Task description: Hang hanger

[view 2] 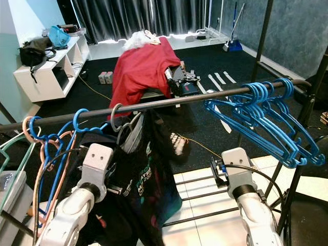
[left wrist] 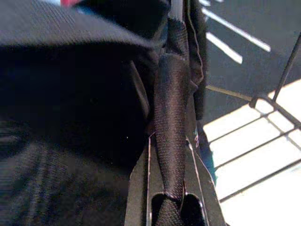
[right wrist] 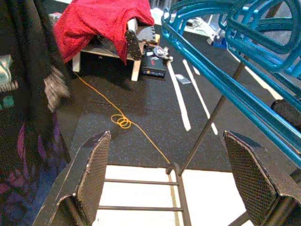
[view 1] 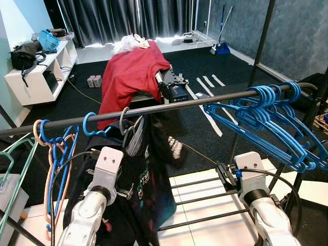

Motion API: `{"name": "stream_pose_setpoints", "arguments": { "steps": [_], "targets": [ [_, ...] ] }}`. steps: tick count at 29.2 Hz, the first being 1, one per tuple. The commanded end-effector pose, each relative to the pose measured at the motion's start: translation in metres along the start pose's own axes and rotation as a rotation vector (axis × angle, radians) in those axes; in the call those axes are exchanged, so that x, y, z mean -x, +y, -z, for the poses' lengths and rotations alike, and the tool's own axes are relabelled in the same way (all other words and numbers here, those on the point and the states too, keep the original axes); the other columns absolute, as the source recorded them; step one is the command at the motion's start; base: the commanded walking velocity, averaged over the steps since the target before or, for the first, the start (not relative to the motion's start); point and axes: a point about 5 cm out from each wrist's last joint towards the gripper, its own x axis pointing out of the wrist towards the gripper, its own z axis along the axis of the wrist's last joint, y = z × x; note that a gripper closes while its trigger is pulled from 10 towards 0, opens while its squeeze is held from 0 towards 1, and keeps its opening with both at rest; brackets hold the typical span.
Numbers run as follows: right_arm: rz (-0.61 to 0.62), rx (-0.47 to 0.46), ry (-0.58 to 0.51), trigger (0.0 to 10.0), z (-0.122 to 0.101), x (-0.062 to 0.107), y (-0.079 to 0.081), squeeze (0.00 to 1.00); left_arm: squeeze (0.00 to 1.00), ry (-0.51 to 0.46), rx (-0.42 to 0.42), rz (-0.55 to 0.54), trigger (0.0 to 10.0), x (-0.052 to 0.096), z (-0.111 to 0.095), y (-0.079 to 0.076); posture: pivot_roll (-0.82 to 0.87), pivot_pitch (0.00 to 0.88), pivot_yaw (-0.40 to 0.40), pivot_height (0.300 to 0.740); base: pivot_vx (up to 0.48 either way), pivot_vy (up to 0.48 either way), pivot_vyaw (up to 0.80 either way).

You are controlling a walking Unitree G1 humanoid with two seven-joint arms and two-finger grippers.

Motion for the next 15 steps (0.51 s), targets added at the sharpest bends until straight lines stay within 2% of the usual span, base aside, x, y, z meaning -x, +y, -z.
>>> {"name": "stream_pose_setpoints", "arguments": {
  "steps": [1, 3, 4, 6, 7, 8, 9, 10, 11, 12, 13, 14, 15],
  "targets": [
    [-0.016, -0.003, 0.006, 10.0, 0.002, -0.001, 0.004, 0.00, 0.00, -0.078, -0.002, -0.021, 0.0, 0.011, -0.009, 0.003, -0.13, 0.000, 0.062, 0.740, 0.000, 0.000, 0.00],
    [-0.016, -0.003, 0.006, 10.0, 0.002, -0.001, 0.004, 0.00, 0.00, -0.078, -0.002, -0.021, 0.0, 0.011, -0.009, 0.003, -0.13, 0.000, 0.062, 0.740, 0.000, 0.000, 0.00],
    [-0.019, -0.003, 0.007, 10.0, 0.002, -0.001, 0.004, 0.00, 0.00, -0.082, -0.004, -0.012, 0.0, 0.019, -0.007, 0.000, -0.12, 0.000, 0.060, 0.740, 0.000, 0.000, 0.00],
    [-0.019, -0.003, 0.007, 10.0, 0.002, -0.001, 0.004, 0.00, 0.00, -0.082, -0.004, -0.012, 0.0, 0.019, -0.007, 0.000, -0.12, 0.000, 0.060, 0.740, 0.000, 0.000, 0.00],
    [-0.022, -0.003, 0.009, 10.0, 0.003, -0.001, 0.004, 0.00, 0.00, -0.082, -0.002, 0.008, 0.0, 0.031, -0.004, -0.005, -0.12, 0.000, 0.058, 0.740, 0.000, 0.000, 0.00],
    [-0.022, -0.003, 0.009, 10.0, 0.003, -0.001, 0.004, 0.00, 0.00, -0.082, -0.002, 0.008, 0.0, 0.031, -0.004, -0.005, -0.12, 0.000, 0.058, 0.740, 0.000, 0.000, 0.00],
    [-0.025, -0.003, 0.011, 10.0, 0.003, -0.001, 0.004, 0.00, 0.00, -0.081, -0.019, 0.034, 0.9, 0.041, -0.002, -0.011, -0.12, 0.000, 0.056, 0.740, 0.000, 0.000, 0.00],
    [-0.025, -0.003, 0.011, 10.0, 0.003, -0.001, 0.004, 0.00, 0.00, -0.081, -0.019, 0.034, 0.9, 0.041, -0.002, -0.011, -0.12, 0.000, 0.056, 0.740, 0.000, 0.000, 0.00],
    [-0.026, -0.003, 0.012, 10.0, 0.003, -0.002, 0.003, 0.00, 0.00, -0.083, -0.045, 0.049, 4.0, 0.048, 0.000, -0.015, -0.11, 0.000, 0.055, 0.740, 0.000, 0.000, 0.00],
    [-0.026, -0.003, 0.012, 10.0, 0.003, -0.002, 0.003, 0.00, 0.00, -0.083, -0.045, 0.049, 4.0, 0.048, 0.000, -0.015, -0.11, 0.000, 0.055, 0.740, 0.000, 0.000, 0.00],
    [-0.026, -0.002, 0.012, 10.0, 0.003, -0.002, 0.003, 0.00, 0.00, -0.082, -0.057, 0.062, 7.4, 0.053, 0.001, -0.017, -0.11, 0.000, 0.056, 0.740, 0.000, 0.000, 0.00],
    [-0.025, -0.001, 0.011, 10.0, 0.003, -0.003, 0.002, 0.00, 0.00, -0.084, -0.060, 0.071, 10.0, 0.056, 0.001, -0.017, -0.11, 0.000, 0.052, 0.740, 0.000, 0.000, 0.00],
    [-0.025, -0.001, 0.011, 10.0, 0.003, -0.003, 0.002, 0.00, 0.00, -0.084, -0.060, 0.071, 10.0, 0.056, 0.001, -0.017, -0.11, 0.000, 0.052, 0.740, 0.000, 0.000, 0.00]
  ]
}}
